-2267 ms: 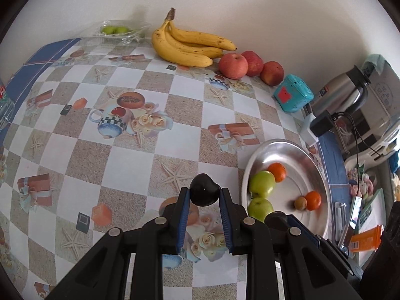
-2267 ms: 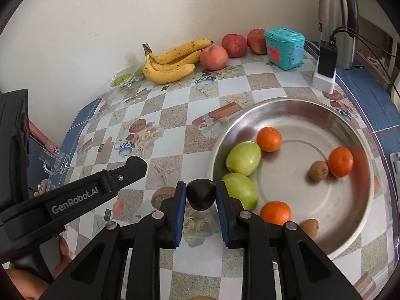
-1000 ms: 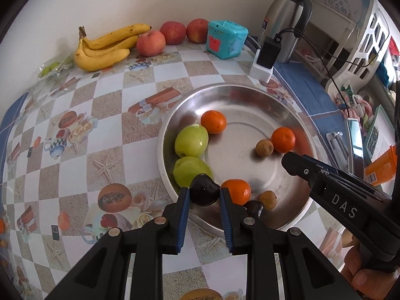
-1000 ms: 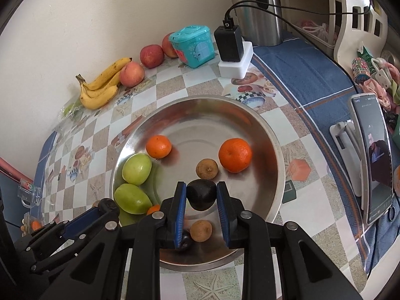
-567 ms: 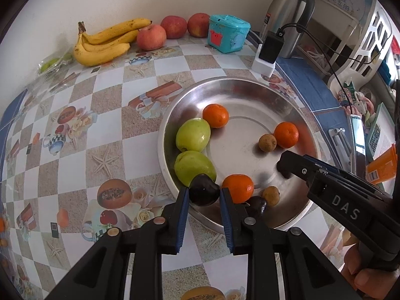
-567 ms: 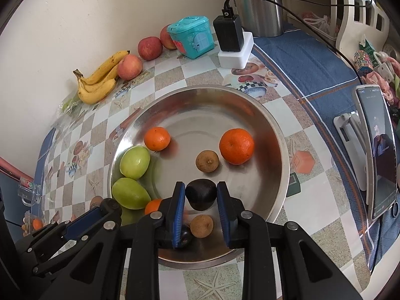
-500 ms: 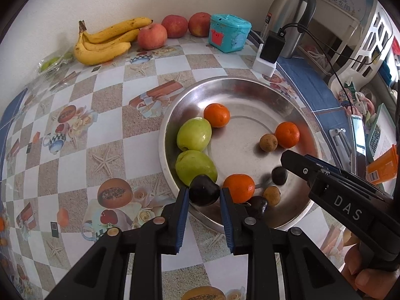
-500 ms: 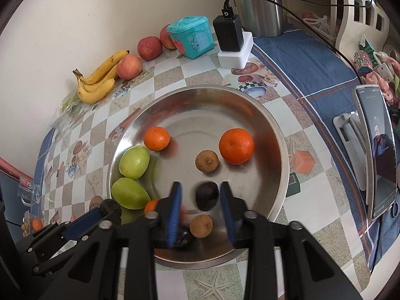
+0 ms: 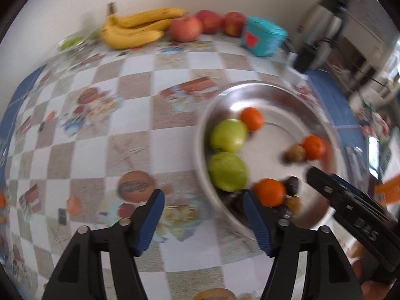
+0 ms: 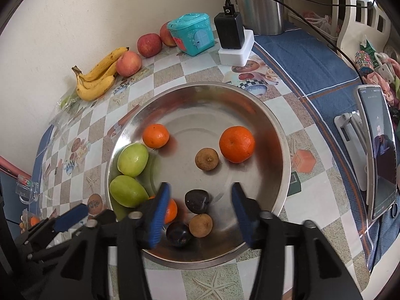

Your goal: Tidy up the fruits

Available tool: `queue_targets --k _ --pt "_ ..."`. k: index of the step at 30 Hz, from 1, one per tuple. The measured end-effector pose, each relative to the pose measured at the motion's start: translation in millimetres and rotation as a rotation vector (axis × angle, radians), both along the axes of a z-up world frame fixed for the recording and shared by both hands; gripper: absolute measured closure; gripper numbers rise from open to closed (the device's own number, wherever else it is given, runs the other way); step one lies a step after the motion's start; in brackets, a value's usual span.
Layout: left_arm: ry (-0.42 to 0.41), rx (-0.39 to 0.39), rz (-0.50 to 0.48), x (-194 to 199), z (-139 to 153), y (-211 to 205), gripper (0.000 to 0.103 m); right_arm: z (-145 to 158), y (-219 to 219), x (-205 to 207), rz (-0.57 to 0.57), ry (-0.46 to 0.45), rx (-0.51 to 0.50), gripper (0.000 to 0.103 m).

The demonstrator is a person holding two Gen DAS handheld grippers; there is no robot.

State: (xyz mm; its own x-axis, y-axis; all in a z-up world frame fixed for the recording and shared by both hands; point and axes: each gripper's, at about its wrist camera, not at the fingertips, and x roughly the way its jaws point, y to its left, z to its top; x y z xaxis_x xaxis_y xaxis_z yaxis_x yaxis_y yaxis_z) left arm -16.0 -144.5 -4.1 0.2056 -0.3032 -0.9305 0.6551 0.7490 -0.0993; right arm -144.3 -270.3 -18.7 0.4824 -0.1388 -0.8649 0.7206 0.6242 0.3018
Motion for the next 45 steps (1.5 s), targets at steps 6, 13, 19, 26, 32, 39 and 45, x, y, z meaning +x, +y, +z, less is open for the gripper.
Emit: queue_targets --k 6,13,19,26,32,39,45 --pt "-0.033 0.073 0.145 26.6 -9.6 22.8 0.015 0.0 1.0 2.6 0.015 0.007 -0.008 0.042" --pt "-0.046 0.080 0.221 46.3 -13.5 42.9 0.000 1.6 10.8 9.3 0.059 0.019 -0.052 0.028" --pt "-0.072 0.068 0.243 51.7 -9.5 53.1 0.000 4.1 24.3 16.3 0.103 0.034 -0.111 0.016" --pt "-0.132 0.127 0.236 49.6 -2.9 61.9 0.000 9.3 44.6 21.2 0.157 0.037 -0.166 0.015" --pt "-0.153 0.172 0.248 42.4 3.9 75.2 0.000 7.2 63.5 22.8 0.201 0.064 -0.185 0.015" --pt "-0.202 0.209 0.266 29.5 17.1 88.3 0.000 11.3 72.4 11.4 0.184 0.069 -0.209 0.015" --pt "-0.241 0.211 0.237 12.2 29.6 89.8 0.000 18.0 77.1 5.3 0.172 0.049 -0.220 0.015"
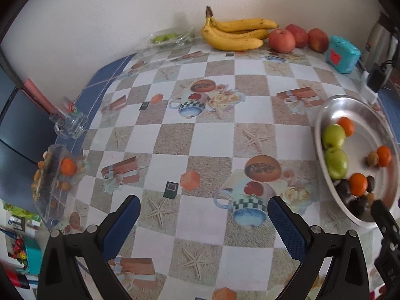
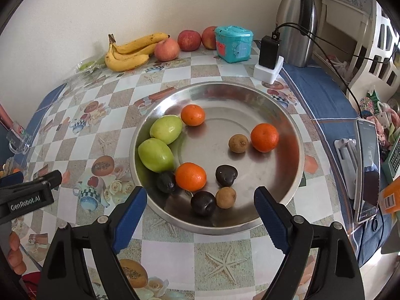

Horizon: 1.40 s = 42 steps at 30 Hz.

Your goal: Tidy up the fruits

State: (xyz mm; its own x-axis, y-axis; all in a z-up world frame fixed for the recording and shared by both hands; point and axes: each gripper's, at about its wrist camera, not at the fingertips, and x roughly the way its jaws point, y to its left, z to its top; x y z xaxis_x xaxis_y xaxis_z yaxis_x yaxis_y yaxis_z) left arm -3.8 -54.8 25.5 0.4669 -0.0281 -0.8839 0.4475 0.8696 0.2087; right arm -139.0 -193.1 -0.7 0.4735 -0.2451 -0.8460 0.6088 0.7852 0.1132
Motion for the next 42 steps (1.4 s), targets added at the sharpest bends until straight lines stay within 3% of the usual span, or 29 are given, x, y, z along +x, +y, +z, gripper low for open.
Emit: queue_targets --k 7,19,42 --pt "-0.025 -0.007 -0.034 -10.8 7.1 -3.5 0.000 7.6 4.2 -2.0 0.002 -0.021 -0.019 0.015" --pt "0.054 -0.015 0.006 -3.3 -4.4 1.8 0.000 7.6 4.4 -0.1 0.008 -0.018 -0.021 0.015" --pt "0.071 0.000 0.000 -3.5 -8.5 0.5 0.000 9.9 6.3 2.7 0.016 -0.012 -0.037 0.015"
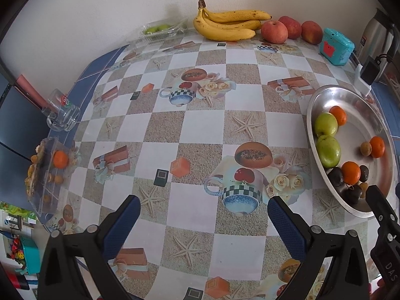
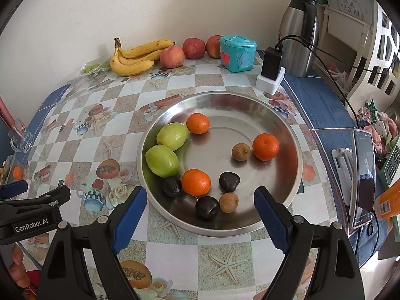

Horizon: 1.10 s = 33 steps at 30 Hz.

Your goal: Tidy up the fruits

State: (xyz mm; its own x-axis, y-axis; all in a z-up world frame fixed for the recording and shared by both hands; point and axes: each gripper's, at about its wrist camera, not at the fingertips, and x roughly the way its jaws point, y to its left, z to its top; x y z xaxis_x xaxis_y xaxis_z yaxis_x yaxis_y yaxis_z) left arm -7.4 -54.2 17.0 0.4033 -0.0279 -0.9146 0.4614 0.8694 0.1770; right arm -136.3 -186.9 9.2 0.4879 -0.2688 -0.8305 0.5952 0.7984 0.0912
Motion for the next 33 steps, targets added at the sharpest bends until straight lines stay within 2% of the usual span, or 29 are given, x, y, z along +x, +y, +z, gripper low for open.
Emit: queue_targets --k 33 --pt "-0.001 0.011 0.002 1.2 -0.7 0.4 0.000 0.3 0.4 1.3 0.004 0.005 -0.005 0.015"
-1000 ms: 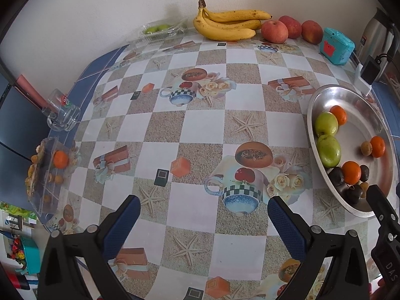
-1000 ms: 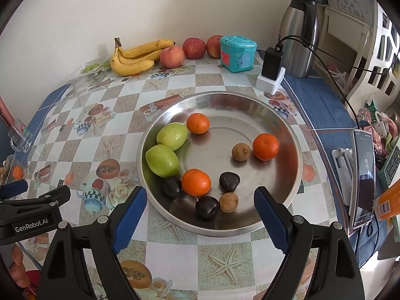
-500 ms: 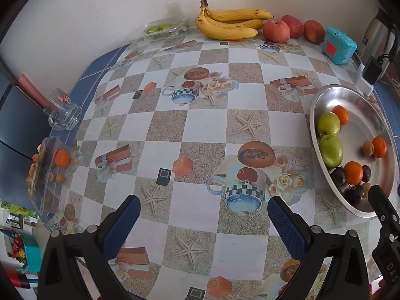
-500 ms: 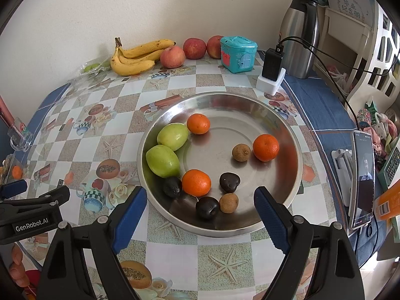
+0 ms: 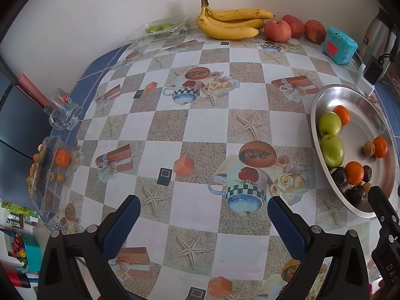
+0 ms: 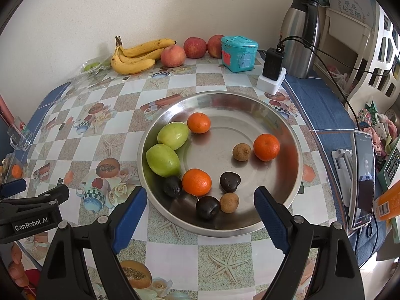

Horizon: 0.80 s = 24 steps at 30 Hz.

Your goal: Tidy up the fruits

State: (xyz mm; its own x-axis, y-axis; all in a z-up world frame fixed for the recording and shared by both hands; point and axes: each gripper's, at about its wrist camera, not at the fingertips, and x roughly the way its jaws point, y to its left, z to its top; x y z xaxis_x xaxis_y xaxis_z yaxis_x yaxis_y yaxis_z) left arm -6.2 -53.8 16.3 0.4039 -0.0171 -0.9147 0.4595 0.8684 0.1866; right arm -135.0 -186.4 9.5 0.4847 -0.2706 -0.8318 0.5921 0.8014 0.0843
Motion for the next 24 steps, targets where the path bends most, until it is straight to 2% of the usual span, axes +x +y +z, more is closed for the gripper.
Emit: queue_targets --k 24 --pt "-0.004 -0.006 0.014 1.9 1.6 5.0 0.000 -3.2 0.9 2.2 0.008 0.014 0.002 0.015"
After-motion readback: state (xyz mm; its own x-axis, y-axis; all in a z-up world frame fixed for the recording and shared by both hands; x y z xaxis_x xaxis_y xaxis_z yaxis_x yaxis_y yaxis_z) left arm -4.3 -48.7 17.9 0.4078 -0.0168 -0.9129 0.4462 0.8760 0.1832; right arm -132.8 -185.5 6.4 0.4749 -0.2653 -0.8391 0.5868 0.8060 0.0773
